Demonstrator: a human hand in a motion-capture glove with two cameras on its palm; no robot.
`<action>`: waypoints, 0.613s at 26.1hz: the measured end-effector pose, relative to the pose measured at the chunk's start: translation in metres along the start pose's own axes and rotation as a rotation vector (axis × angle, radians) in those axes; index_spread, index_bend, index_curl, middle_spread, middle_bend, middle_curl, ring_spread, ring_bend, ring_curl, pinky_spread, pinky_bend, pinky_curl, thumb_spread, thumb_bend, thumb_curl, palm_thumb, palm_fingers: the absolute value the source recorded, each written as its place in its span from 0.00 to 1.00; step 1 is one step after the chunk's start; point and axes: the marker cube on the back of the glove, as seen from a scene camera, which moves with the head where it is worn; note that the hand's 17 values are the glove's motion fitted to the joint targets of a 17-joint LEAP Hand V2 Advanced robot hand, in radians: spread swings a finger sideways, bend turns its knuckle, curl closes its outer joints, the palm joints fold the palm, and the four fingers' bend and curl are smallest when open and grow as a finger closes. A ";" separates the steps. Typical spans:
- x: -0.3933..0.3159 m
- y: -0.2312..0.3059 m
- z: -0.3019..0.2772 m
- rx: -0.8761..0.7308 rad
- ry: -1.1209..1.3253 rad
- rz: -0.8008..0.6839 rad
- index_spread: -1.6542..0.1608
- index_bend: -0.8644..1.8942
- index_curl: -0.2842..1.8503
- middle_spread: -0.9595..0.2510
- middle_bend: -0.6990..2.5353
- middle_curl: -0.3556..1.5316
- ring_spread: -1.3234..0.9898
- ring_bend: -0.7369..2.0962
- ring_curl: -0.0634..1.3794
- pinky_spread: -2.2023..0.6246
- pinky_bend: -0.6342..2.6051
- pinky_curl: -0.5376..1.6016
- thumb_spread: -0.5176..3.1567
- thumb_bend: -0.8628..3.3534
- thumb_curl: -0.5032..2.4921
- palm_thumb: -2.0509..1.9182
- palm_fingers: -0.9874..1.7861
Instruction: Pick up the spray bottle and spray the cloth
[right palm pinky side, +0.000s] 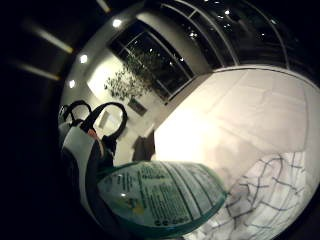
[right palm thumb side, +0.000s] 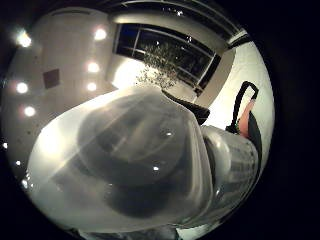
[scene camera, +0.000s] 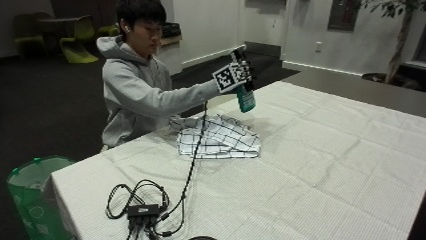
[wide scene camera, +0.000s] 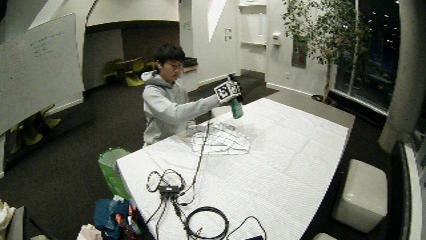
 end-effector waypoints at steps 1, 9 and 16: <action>0.010 0.001 0.004 0.018 -0.016 0.011 0.82 0.50 0.40 0.70 0.43 0.47 0.50 0.51 0.37 0.68 0.32 0.45 0.19 0.20 0.42 0.75 0.86; 0.080 -0.005 0.019 0.171 -0.049 0.140 0.82 0.49 0.40 0.71 0.43 0.47 0.50 0.51 0.38 0.68 0.31 0.45 0.19 0.20 0.43 0.75 0.86; 0.098 -0.010 0.027 0.112 -0.025 0.166 0.82 0.49 0.39 0.71 0.43 0.47 0.50 0.51 0.37 0.68 0.32 0.45 0.19 0.20 0.43 0.75 0.86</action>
